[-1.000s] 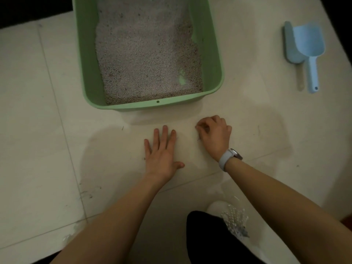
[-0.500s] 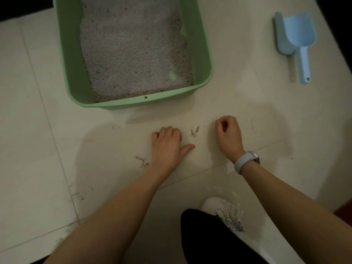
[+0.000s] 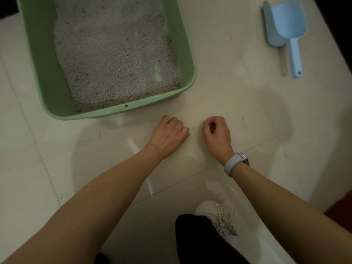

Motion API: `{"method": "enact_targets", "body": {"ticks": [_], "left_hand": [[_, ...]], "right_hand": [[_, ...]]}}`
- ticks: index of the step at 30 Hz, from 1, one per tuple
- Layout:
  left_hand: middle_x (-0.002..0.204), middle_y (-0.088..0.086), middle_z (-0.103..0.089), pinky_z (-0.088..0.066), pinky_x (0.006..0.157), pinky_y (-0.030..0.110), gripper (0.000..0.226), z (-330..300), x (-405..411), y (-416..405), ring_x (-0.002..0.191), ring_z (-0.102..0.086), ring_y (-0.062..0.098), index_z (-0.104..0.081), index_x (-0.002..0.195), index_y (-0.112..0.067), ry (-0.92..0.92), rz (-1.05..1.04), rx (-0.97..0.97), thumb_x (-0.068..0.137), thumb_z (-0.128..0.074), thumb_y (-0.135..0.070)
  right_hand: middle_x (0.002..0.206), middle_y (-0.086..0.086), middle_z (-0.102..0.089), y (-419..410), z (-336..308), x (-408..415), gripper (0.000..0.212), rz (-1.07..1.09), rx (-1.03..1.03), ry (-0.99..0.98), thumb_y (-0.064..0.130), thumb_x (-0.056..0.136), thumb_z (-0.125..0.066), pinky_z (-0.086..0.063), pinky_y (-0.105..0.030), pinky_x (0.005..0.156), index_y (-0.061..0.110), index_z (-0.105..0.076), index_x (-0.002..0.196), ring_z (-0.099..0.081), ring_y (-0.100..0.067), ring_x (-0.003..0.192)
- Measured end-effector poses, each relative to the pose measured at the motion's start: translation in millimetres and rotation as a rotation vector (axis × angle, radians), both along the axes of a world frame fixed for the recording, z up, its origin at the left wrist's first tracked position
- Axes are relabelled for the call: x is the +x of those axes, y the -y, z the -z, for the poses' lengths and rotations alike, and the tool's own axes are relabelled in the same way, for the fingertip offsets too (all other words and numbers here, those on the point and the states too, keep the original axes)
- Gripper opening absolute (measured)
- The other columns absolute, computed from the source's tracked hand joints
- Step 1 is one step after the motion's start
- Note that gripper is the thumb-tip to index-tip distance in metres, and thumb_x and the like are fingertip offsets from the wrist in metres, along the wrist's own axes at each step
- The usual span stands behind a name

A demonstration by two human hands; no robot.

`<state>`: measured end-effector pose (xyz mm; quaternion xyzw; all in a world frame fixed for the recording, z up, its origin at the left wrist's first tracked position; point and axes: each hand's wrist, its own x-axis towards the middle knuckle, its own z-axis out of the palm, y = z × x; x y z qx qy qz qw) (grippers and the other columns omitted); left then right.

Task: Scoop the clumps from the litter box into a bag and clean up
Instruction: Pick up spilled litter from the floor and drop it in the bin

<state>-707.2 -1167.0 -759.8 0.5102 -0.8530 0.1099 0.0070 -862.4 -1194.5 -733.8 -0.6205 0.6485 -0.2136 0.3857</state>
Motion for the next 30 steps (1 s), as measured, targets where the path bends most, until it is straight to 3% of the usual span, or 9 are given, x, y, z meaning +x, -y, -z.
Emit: {"method": "enact_targets", "body": {"ticks": [6,12,15,17,23,30], "left_hand": [[0.057,0.004,-0.049,-0.024,0.061,0.035,0.024,1.4,-7.0,-6.0,0.055,-0.050,0.024,-0.053,0.063,-0.016,-0.043,-0.019,-0.040,0.085,-0.045,-0.011],[0.053,0.005,-0.047,-0.024,0.061,0.034,0.025,0.2,-4.4,-2.6,0.050,-0.048,0.023,-0.050,0.058,-0.014,-0.073,-0.059,-0.057,0.082,-0.046,-0.008],[0.049,0.005,-0.045,-0.026,0.061,0.034,0.024,-1.5,2.9,-3.9,0.046,-0.047,0.023,-0.046,0.055,-0.015,-0.150,-0.172,-0.091,0.074,-0.058,-0.007],[0.048,0.004,-0.044,-0.027,0.062,0.033,0.024,-3.8,13.0,-12.8,0.045,-0.046,0.023,-0.046,0.054,-0.014,-0.222,-0.283,-0.106,0.075,-0.055,-0.009],[0.046,0.006,-0.045,-0.024,0.062,0.033,0.029,-6.3,46.5,-54.4,0.042,-0.044,0.025,-0.045,0.051,-0.011,-0.279,-0.555,-0.117,0.080,-0.044,-0.011],[0.045,0.007,-0.045,-0.023,0.062,0.033,0.030,-4.2,55.7,-77.0,0.041,-0.042,0.025,-0.046,0.052,-0.010,-0.297,-0.646,-0.105,0.081,-0.042,-0.013]], "right_hand": [[0.083,-0.005,-0.046,0.0,-1.4,2.3,0.006,-0.001,0.003,0.001,0.002,0.087,-0.053,-0.028,-0.017,0.068,-0.003,-0.055,0.085,-0.044,-0.018,0.077],[0.088,-0.006,-0.048,2.3,-7.3,-0.9,0.008,-0.049,0.064,0.009,0.005,0.089,-0.051,-0.030,-0.016,0.069,-0.002,-0.056,0.091,-0.045,-0.017,0.080],[0.089,-0.004,-0.049,1.3,-10.4,-0.4,0.008,-0.109,0.083,-0.021,0.007,0.090,-0.050,-0.034,-0.023,0.072,0.002,-0.056,0.092,-0.046,-0.017,0.079],[0.087,-0.001,-0.048,-1.9,-11.3,2.5,0.007,-0.180,0.071,-0.066,0.009,0.090,-0.049,-0.037,-0.033,0.079,0.005,-0.055,0.089,-0.047,-0.018,0.079],[0.090,-0.009,-0.059,-17.9,-6.6,14.2,0.014,-0.316,-0.046,-0.215,0.016,0.091,-0.052,-0.022,-0.028,0.074,0.005,-0.059,0.085,-0.055,-0.029,0.088],[0.092,-0.011,-0.059,-17.3,-0.6,31.0,0.011,-0.350,-0.110,-0.296,0.012,0.089,-0.053,-0.030,-0.036,0.078,0.006,-0.062,0.087,-0.053,-0.031,0.091]]}}
